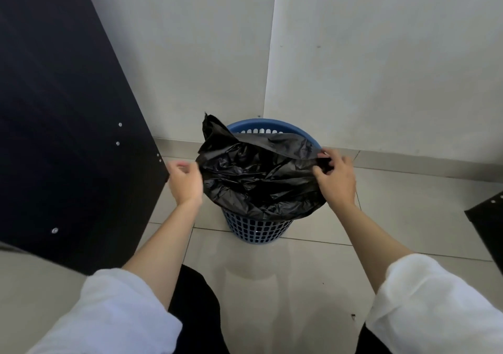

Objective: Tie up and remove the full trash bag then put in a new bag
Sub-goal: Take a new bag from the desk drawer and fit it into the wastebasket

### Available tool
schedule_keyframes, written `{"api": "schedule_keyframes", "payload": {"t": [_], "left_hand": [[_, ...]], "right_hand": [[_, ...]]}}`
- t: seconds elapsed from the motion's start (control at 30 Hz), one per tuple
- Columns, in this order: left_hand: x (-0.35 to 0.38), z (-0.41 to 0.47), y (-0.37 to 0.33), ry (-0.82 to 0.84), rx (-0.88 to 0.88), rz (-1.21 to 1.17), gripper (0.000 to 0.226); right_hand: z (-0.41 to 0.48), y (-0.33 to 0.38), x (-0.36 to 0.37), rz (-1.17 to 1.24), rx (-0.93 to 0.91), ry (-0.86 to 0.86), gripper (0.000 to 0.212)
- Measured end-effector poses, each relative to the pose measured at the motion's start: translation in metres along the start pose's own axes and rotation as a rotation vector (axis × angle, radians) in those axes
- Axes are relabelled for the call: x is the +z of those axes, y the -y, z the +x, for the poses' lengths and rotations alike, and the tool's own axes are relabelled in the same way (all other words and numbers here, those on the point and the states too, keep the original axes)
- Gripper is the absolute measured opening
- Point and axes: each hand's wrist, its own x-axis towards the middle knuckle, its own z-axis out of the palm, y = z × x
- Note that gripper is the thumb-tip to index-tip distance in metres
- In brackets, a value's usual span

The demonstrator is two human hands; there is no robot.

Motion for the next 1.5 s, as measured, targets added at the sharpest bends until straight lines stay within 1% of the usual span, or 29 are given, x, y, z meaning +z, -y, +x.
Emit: {"api": "schedule_keyframes", "payload": {"t": [0.07,0.13,0.2,0.27,0.33,0.43,0.47,0.53,0.57,0.63,0.67,0.73,0.8,0.83,0.9,0.97,1.0,1.03,1.1,1.13,1.17,1.23,1.27,1.33,1.37,1.4,1.43,1.47,1.5], "left_hand": [[0.006,-0.005,0.005,0.105,0.128,0.165,0.015],[0.009,-0.006,0.012,0.194,0.203,0.328,0.031],[0.012,-0.005,0.016,0.213,0.249,0.432,0.044],[0.013,-0.001,0.019,0.175,0.279,0.458,0.043],[0.013,0.007,0.023,0.170,0.249,0.464,0.039],[0.013,0.021,0.026,0.206,0.145,0.444,0.043],[0.014,0.023,0.025,0.190,0.142,0.436,0.044],[0.016,0.023,0.016,0.125,0.171,0.440,0.045],[0.017,0.020,0.011,0.078,0.198,0.451,0.046],[0.017,0.012,0.000,-0.044,0.271,0.473,0.048],[0.016,0.008,-0.003,-0.097,0.326,0.477,0.046],[0.018,0.002,-0.005,-0.130,0.495,0.489,0.036],[0.023,0.002,-0.003,-0.068,0.738,0.557,0.022],[0.025,0.004,-0.003,-0.023,0.871,0.607,0.016],[0.030,0.011,-0.002,0.131,1.100,0.723,0.010],[0.034,0.022,-0.005,0.372,1.178,0.879,0.014],[0.034,0.029,-0.007,0.456,1.174,0.974,0.020],[0.033,0.037,-0.007,0.488,1.155,1.053,0.028],[0.028,0.058,-0.005,0.467,1.055,1.115,0.055],[0.024,0.068,-0.005,0.484,0.946,1.085,0.071],[0.023,0.078,-0.005,0.548,0.795,1.005,0.086],[0.023,0.093,-0.009,0.744,0.477,0.795,0.107],[0.025,0.100,-0.010,0.832,0.352,0.713,0.112],[0.027,0.107,-0.012,0.940,0.135,0.590,0.111],[0.026,0.110,-0.012,0.965,0.052,0.541,0.104],[0.025,0.112,-0.012,0.971,-0.001,0.524,0.091],[0.024,0.113,-0.012,0.951,-0.030,0.540,0.075],[0.023,0.112,-0.011,0.881,-0.025,0.575,0.067],[0.024,0.112,-0.011,0.745,0.015,0.638,0.067]], "right_hand": [[0.004,0.002,0.006,-0.129,-0.051,0.067,0.036],[0.006,0.002,0.013,-0.160,0.018,0.059,0.032],[0.004,0.001,0.017,-0.156,0.087,0.010,0.034],[0.004,-0.002,0.021,-0.165,0.103,0.002,0.040],[0.009,-0.011,0.023,-0.114,0.159,0.048,0.042],[0.018,-0.025,0.023,0.035,0.385,0.143,0.055],[0.019,-0.024,0.022,0.060,0.423,0.124,0.057],[0.020,-0.016,0.017,0.059,0.436,-0.007,0.054],[0.019,-0.010,0.013,0.027,0.395,-0.091,0.052],[0.014,0.006,0.007,-0.065,0.215,-0.222,0.043],[0.012,0.013,0.007,-0.097,0.098,-0.235,0.035],[0.008,0.026,0.014,-0.184,-0.187,-0.154,0.020],[0.005,0.035,0.027,-0.304,-0.489,-0.039,0.009],[0.004,0.039,0.035,-0.333,-0.597,0.034,0.006],[0.001,0.043,0.049,-0.336,-0.660,0.235,0.010],[0.000,0.043,0.062,-0.334,-0.597,0.378,0.021],[0.002,0.043,0.067,-0.353,-0.566,0.409,0.027],[0.006,0.042,0.073,-0.387,-0.535,0.424,0.033],[0.017,0.040,0.081,-0.461,-0.433,0.440,0.044],[0.023,0.041,0.082,-0.463,-0.359,0.460,0.049],[0.030,0.042,0.083,-0.426,-0.285,0.470,0.053],[0.044,0.041,0.084,-0.311,-0.180,0.436,0.058],[0.050,0.042,0.085,-0.276,-0.150,0.396,0.058],[0.060,0.041,0.088,-0.315,-0.121,0.274,0.056],[0.066,0.040,0.090,-0.377,-0.117,0.195,0.053],[0.072,0.039,0.093,-0.432,-0.116,0.114,0.050],[0.078,0.037,0.095,-0.461,-0.111,0.051,0.047],[0.084,0.036,0.097,-0.465,-0.105,0.018,0.045],[0.088,0.034,0.098,-0.455,-0.103,0.011,0.043]]}}
